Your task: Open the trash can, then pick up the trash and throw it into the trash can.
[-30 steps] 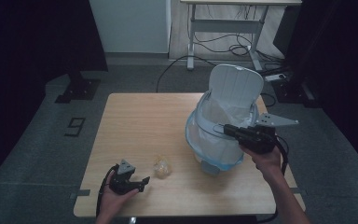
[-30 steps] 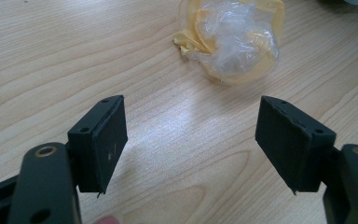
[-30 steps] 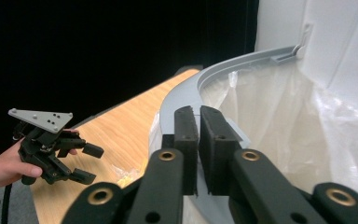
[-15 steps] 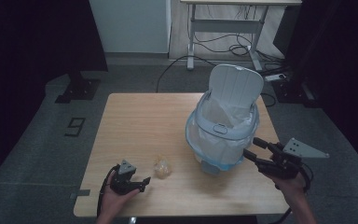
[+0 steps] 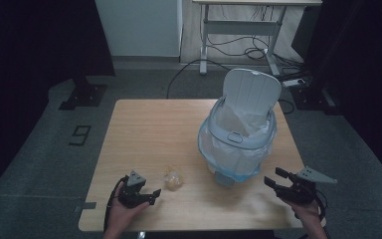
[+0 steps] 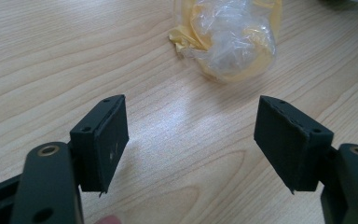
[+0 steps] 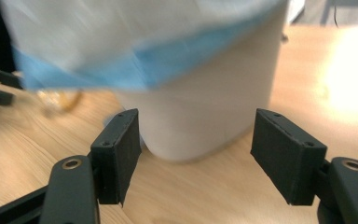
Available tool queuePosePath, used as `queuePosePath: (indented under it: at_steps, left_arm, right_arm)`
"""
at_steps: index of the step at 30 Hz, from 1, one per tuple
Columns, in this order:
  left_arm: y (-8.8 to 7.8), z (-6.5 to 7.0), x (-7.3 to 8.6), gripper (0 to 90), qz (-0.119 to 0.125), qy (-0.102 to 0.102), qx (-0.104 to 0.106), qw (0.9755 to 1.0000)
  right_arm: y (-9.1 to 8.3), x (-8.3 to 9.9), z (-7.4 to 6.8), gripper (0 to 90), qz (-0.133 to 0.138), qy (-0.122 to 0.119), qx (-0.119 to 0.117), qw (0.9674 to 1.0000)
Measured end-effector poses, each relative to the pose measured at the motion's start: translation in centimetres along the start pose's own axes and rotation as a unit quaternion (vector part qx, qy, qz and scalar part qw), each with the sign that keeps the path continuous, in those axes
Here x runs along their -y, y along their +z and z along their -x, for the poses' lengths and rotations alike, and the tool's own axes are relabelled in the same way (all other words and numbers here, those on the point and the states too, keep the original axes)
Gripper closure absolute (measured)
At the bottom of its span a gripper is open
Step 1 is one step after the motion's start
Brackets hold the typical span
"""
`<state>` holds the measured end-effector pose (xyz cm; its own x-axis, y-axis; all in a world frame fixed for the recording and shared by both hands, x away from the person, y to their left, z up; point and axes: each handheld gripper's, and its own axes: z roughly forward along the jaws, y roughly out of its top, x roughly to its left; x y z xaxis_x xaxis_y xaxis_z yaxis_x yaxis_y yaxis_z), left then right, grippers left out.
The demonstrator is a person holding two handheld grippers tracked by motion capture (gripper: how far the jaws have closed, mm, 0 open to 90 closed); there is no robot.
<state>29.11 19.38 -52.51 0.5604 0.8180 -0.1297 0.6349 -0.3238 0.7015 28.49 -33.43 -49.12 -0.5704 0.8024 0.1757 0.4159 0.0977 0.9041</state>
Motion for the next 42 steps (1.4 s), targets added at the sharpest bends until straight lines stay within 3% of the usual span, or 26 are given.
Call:
queuePosePath:
  at_steps: [4, 14, 31, 42]
  left_arm:
    - [0.0, 0.0, 0.0, 26.0, 0.000, 0.000, 0.000, 1.0000]
    - [-0.4, 0.0, 0.0, 26.0, 0.007, -0.004, 0.004, 1.0000]
    - [-1.0, 0.4, -1.0, 23.4, 0.044, -0.010, 0.011, 0.9989]
    - [0.5, 1.1, -3.0, 22.4, 0.045, 0.001, 0.031, 0.9985]
  right_arm:
    - [0.5, 1.3, 0.6, 32.2, -0.022, 0.004, 0.010, 0.9997]
    - [1.0, 2.4, 0.7, 32.2, -0.048, -0.003, 0.020, 0.9987]
    - [1.1, 3.0, 1.2, 32.2, -0.061, -0.005, 0.032, 0.9976]
    - [1.4, 3.4, 1.4, 32.2, -0.071, -0.002, 0.038, 0.9968]
